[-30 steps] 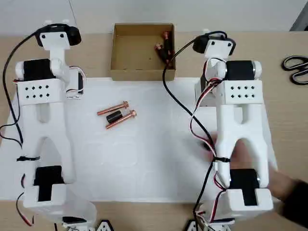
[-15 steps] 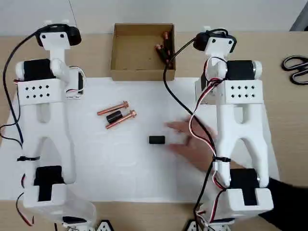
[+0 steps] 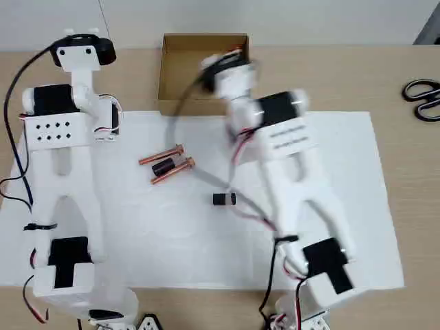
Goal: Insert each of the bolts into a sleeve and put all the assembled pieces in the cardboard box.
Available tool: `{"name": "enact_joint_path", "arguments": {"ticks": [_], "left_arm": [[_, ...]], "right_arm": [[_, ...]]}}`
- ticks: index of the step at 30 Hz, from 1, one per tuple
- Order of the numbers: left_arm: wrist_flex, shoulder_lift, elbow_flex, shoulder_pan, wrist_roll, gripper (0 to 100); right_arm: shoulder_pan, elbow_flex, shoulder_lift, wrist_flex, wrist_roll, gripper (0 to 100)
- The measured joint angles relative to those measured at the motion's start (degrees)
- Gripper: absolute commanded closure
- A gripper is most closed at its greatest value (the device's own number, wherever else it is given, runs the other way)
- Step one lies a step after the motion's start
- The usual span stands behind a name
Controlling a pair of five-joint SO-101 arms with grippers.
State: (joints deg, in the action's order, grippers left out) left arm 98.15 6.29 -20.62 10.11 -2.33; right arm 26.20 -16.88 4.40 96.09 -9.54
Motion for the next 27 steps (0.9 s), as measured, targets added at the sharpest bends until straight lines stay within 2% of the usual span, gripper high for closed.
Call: {"name": "enact_joint_path", "arguments": {"ticks": [4, 14, 19, 27], "left_arm": [[0.0, 0.0, 0.0, 0.0, 0.0, 99], [0.0, 0.0, 0.0, 0.0, 0.0, 99], [0.0, 0.0, 0.0, 0.0, 0.0, 99], [0.0, 0.0, 0.0, -0.18, -0.09, 99]], "right_arm": [[3.96, 0.0, 0.18, 1.58, -12.4, 62.6], [1.76, 3.6, 9.67, 2.11, -41.32, 62.6], [1.85, 6.51, 17.41, 2.11, -45.98, 62.6], [3.52, 6.51, 20.13, 2.11, -46.86, 62.6]]}}
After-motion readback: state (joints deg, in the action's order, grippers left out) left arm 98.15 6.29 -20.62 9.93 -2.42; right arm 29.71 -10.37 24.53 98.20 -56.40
